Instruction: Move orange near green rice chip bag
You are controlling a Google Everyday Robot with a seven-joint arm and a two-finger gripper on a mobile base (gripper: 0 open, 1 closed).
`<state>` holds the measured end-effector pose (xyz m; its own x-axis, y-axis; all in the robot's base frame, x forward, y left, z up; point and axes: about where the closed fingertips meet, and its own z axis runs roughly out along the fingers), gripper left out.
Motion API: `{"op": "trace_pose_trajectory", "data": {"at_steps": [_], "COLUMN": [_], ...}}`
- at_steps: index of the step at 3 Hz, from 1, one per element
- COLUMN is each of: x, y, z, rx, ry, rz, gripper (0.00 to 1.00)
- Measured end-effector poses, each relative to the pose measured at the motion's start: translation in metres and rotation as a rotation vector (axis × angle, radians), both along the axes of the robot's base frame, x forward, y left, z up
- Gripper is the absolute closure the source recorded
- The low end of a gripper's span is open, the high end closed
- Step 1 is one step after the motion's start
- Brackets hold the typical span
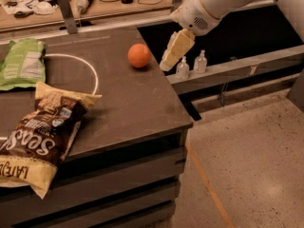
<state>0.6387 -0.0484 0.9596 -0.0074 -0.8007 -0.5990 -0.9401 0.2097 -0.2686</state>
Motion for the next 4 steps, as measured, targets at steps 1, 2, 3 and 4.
{"op": "trace_pose_trajectory", "data": {"at_steps": [1, 2, 3, 4], "x": [0.029, 0.055, 0.083, 0.109], "y": [0.026, 0.042, 0.055, 0.071], "z": [-0.019, -0.036, -0.059, -0.084], "rx": [0.071, 0.099, 0.088, 0.079], "ry": [-0.022, -0.049, -0.053, -0.04], "rz": [0.003, -0.016, -0.051, -0.088], "gripper": [0.0, 0.0, 0.0, 0.02]}}
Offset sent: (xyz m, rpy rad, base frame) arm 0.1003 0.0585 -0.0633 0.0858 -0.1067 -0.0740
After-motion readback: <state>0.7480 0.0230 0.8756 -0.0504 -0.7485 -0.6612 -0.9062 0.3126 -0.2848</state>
